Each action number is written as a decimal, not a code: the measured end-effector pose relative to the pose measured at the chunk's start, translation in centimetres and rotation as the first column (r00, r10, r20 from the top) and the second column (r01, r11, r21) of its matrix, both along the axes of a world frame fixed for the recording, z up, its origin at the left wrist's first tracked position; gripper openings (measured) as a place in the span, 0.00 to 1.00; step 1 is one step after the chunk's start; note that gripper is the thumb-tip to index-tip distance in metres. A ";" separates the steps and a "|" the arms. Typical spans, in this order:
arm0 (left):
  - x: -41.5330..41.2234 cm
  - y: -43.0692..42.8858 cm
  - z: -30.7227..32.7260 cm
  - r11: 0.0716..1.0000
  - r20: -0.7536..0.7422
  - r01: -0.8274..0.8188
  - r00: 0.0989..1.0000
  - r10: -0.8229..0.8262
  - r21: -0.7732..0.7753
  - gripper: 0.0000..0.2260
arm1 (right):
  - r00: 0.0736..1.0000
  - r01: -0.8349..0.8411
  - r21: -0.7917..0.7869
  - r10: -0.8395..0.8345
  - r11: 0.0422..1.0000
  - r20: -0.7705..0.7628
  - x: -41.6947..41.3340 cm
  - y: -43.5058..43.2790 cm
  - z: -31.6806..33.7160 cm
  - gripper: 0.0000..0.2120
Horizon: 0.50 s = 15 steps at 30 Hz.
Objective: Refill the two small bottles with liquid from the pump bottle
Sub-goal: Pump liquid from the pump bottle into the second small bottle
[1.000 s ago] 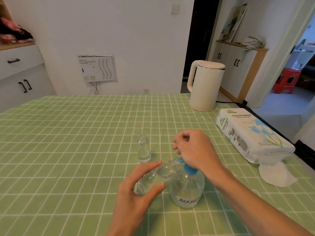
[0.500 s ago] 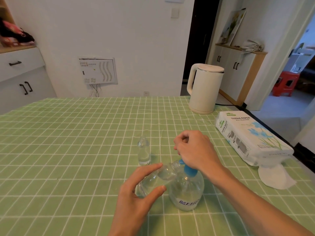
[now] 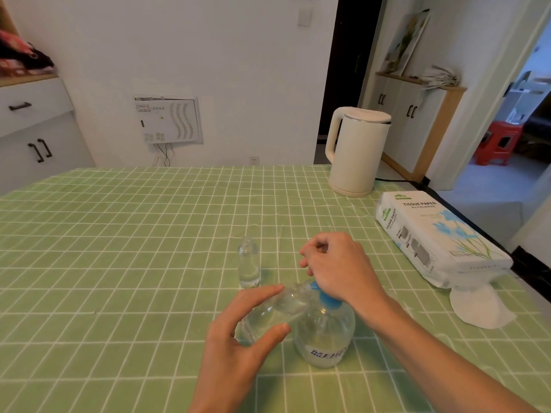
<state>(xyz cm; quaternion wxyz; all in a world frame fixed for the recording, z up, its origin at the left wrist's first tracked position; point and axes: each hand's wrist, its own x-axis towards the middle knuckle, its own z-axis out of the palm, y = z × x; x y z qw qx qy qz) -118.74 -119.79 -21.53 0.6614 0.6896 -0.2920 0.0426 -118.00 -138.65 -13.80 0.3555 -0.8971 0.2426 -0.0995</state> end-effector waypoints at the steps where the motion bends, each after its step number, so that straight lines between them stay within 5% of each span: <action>1: 0.0 0.0 0.0 1.000 0.002 0.000 1.000 0.000 0.000 0.20 | 1.000 0.001 0.000 -0.001 1.000 0.002 0.0 0.0 0.0 0.13; 15: 0.0 0.2 0.0 1.000 0.010 -0.012 1.000 0.012 0.028 0.25 | 1.000 -0.022 -0.089 0.024 0.996 0.018 -0.1 0.3 1.4 0.13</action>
